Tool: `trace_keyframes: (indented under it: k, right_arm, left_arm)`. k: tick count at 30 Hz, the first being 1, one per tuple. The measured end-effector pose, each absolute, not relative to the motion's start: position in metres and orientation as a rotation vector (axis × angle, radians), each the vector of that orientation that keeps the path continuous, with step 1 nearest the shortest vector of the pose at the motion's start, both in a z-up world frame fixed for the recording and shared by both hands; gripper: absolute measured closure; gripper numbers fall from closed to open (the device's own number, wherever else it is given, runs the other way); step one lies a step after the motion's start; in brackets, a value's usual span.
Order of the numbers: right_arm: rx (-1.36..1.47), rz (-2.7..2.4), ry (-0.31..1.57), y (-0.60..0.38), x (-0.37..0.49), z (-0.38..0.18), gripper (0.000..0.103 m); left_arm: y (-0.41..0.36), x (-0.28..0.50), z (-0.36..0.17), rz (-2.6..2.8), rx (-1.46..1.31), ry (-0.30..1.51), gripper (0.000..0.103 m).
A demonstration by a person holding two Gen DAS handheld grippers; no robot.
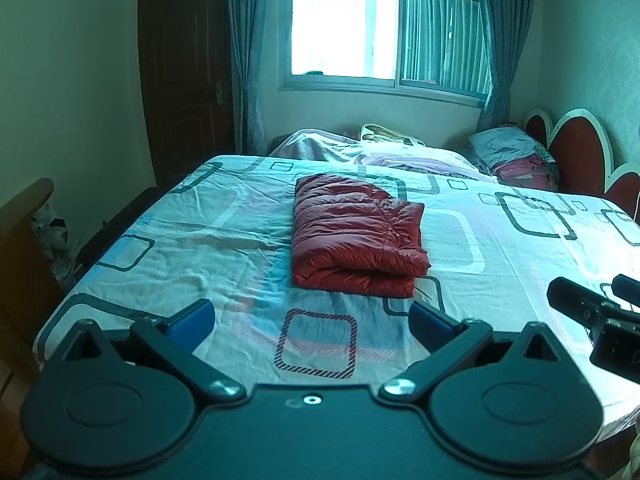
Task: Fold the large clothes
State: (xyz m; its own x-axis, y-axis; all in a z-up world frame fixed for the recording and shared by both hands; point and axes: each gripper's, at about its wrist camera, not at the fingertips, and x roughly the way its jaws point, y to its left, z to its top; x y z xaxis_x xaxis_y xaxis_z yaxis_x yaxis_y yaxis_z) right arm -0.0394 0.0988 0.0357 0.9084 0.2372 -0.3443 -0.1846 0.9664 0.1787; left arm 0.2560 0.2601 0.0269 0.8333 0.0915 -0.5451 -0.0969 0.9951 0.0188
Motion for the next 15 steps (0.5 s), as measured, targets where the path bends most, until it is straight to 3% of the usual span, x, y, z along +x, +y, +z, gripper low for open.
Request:
trace_keyframes:
  k: [15]
  right_arm:
    - [0.151,0.215,0.407,0.098,-0.019,0.028,0.004]
  left_arm:
    - [0.263,0.283,0.013,0.091,-0.014,0.609,0.0]
